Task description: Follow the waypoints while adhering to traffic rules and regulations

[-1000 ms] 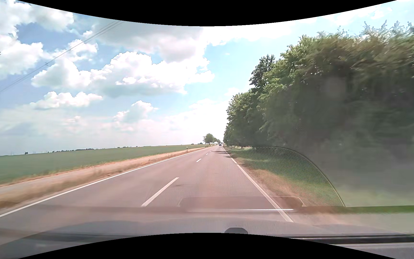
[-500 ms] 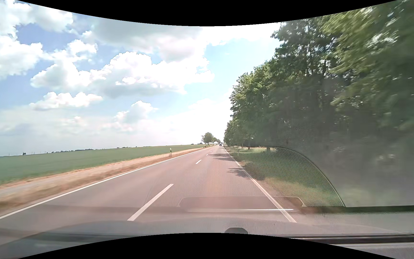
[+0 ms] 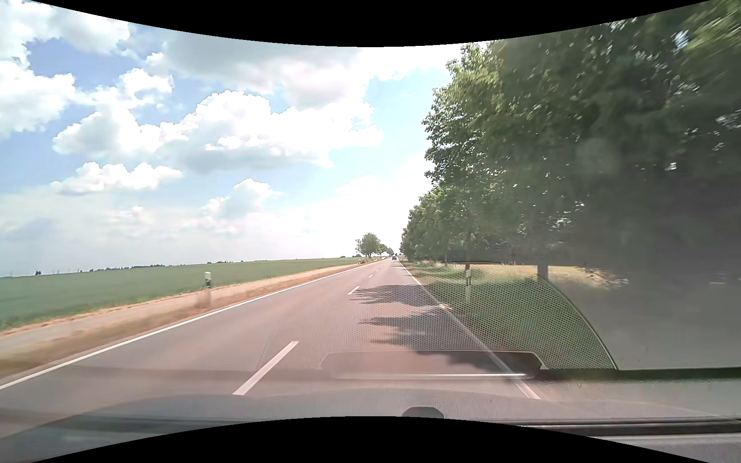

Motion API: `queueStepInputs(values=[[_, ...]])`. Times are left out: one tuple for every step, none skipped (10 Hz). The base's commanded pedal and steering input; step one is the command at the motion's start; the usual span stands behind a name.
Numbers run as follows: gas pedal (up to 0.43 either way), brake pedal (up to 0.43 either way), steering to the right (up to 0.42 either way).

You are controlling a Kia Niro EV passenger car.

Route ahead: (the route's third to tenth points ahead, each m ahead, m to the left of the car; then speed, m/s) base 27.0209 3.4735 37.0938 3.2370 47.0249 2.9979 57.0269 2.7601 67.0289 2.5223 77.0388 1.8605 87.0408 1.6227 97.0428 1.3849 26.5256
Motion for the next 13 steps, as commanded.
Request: queueStepInputs(values=[[0.248, 0.000, 0.000], [0.248, 0.000, 0.000], [0.248, 0.000, 0.001], [0.248, 0.000, 0.001], [0.260, 0.000, 0.000], [0.260, 0.000, 0.001], [0.260, 0.000, 0.001], [0.260, 0.000, 0.001], [0.260, 0.000, 0.001], [0.260, 0.000, 0.000], [0.248, 0.000, 0.000], [0.248, 0.000, 0.000], [0.248, 0.000, 0.000]])
